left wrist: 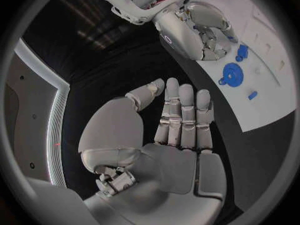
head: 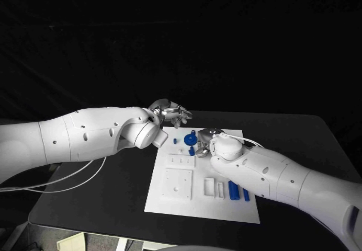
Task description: Assemble the parts on the task board
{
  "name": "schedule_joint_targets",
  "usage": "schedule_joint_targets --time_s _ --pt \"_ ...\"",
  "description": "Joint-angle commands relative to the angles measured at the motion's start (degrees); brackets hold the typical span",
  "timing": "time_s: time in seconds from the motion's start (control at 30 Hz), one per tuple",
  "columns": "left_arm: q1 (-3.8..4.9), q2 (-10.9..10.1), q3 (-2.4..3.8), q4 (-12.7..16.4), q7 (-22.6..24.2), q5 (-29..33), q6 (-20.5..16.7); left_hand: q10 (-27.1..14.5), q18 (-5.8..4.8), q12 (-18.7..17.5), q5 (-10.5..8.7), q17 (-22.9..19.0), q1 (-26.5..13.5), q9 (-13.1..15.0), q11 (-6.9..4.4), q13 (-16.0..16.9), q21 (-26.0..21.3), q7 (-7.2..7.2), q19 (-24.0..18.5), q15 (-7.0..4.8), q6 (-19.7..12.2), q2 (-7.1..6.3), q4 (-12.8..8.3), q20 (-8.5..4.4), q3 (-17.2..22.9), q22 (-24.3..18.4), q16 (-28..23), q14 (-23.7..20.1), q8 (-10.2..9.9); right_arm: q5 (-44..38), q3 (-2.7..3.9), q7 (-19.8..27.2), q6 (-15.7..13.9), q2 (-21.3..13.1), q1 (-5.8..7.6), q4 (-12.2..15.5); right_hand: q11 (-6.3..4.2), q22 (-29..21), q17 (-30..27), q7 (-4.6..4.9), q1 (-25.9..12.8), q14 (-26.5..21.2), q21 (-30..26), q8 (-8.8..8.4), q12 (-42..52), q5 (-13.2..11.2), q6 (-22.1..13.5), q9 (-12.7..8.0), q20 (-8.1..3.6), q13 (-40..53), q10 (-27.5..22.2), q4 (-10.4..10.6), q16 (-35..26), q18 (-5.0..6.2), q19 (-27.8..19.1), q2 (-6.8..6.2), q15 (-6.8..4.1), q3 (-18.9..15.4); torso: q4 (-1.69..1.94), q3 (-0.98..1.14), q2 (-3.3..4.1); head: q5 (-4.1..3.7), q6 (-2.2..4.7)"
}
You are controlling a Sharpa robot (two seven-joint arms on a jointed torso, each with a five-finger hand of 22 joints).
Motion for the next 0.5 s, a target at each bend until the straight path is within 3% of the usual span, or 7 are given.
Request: schedule_joint_targets --time_s 0.03,0.23,0.3,0.37,0.4,0.47,0.5 --pt "0.16 -0.1 0.03 0.1 0.5 -0.2 0.1 -0.2 -0.53 -0.3 -0.12 0.1 0.1 -0.1 0.04 -0.1 -0.3 0.47 -0.2 -0.03 0.0 -0.39 0.1 -5.88 -0.2 -0.1 -0.3 -0.3 0.3 0.6 -0.03 1.2 -2.9 -0.8 0.01 1.4 0.21 0.4 -0.1 1.02 -0.3 -0.1 0.2 -0.38 -0.5 0.0 0.8 -0.1 0.58 0.1 0.1 -0.3 -0.3 3.96 0.1 -0.68 0.23 -0.1 0.00 -0.02 -0.06 0.02 0.16" --pt "0.16 -0.5 0.03 0.1 0.7 -0.2 0.1 -0.2 -0.52 -0.4 -0.11 0.1 0.2 -0.1 0.04 -0.1 -0.3 0.47 -0.2 -0.03 -0.1 -0.38 0.1 -5.88 -0.2 -0.1 -0.3 -0.3 0.3 2.7 0.01 6.3 -6.8 -3.0 0.70 4.8 1.75 0.2 -0.3 2.67 2.3 -0.2 -0.1 -3.18 -0.6 1.6 -4.0 -1.2 0.49 0.7 0.0 -2.0 -0.5 3.96 0.0 -0.56 1.47 1.9 -0.11 0.02 -0.04 0.07 0.39" --pt "0.16 -0.7 0.03 0.2 0.7 -0.2 0.1 -0.2 -0.52 -0.4 -0.11 0.1 0.2 -0.1 0.04 -0.1 -0.3 0.47 -0.2 -0.03 -0.1 -0.38 0.1 -5.88 -0.2 -0.1 -0.3 -0.3 0.3 3.0 0.01 7.0 -7.7 -3.7 1.02 5.8 2.30 0.1 -0.3 3.14 4.9 -0.1 -0.2 -3.98 -0.5 5.4 -5.5 -1.5 0.40 0.9 0.2 -3.3 -0.4 3.95 0.0 -0.05 1.93 3.9 -0.14 0.05 -0.05 0.16 0.42" --pt "0.16 -0.9 0.03 0.2 0.8 -0.2 0.1 -0.2 -0.52 -0.4 -0.11 0.1 0.2 -0.1 0.04 0.0 -0.3 0.47 -0.2 -0.03 -0.1 -0.39 0.1 -5.88 -0.2 -0.1 -0.3 -0.3 0.3 3.7 0.03 8.8 -9.0 -4.4 1.30 6.5 2.83 0.2 -0.3 3.71 6.6 0.1 0.0 -4.33 -0.4 13.5 -6.2 -1.6 0.57 1.0 0.7 -4.4 -0.3 3.95 0.1 0.69 2.48 5.8 -0.15 0.02 -0.04 0.16 0.46" --pt "0.16 -0.9 0.03 0.1 0.9 -0.2 0.1 -0.2 -0.52 -0.4 -0.11 0.1 0.2 -0.1 0.04 0.0 -0.3 0.47 -0.2 -0.03 -0.1 -0.39 0.1 -5.89 -0.2 -0.1 -0.3 -0.3 0.3 3.8 0.03 9.2 -9.4 -4.7 1.37 6.9 2.84 0.2 -0.2 3.73 6.9 0.1 0.1 -4.39 -0.5 15.0 -6.3 -1.7 0.67 1.0 0.8 -4.8 -0.2 3.96 0.2 0.85 2.54 6.3 -0.19 0.01 -0.05 0.15 0.51" --pt "0.16 -1.0 0.03 0.0 1.0 -0.2 0.0 -0.2 -0.51 -0.4 -0.11 0.1 0.3 -0.1 0.04 0.0 -0.3 0.47 -0.2 -0.03 -0.1 -0.38 0.1 -5.89 -0.1 -0.1 -0.3 -0.3 0.3 4.2 0.07 10.1 -9.8 -5.3 1.58 7.7 1.59 0.3 -0.2 2.40 8.0 0.4 0.4 -5.19 -0.4 17.6 -8.0 -2.1 0.94 1.4 1.5 -5.9 -0.1 3.96 0.5 1.73 1.62 8.1 -0.19 0.02 -0.05 0.18 0.54" --pt "0.16 -1.0 0.03 0.0 1.0 -0.2 0.1 -0.2 -0.51 -0.4 -0.11 0.1 0.3 -0.1 0.04 0.0 -0.3 0.47 -0.2 -0.03 -0.1 -0.38 0.1 -5.89 -0.1 -0.1 -0.3 -0.3 0.3 4.3 0.07 10.2 -9.8 -5.4 1.62 7.8 1.41 0.4 -0.2 2.20 8.0 0.5 0.5 -5.16 -0.2 18.1 -8.1 -2.2 1.00 1.7 1.9 -6.1 0.0 3.96 0.6 1.86 1.33 8.5 -0.11 0.01 -0.01 0.16 0.56"
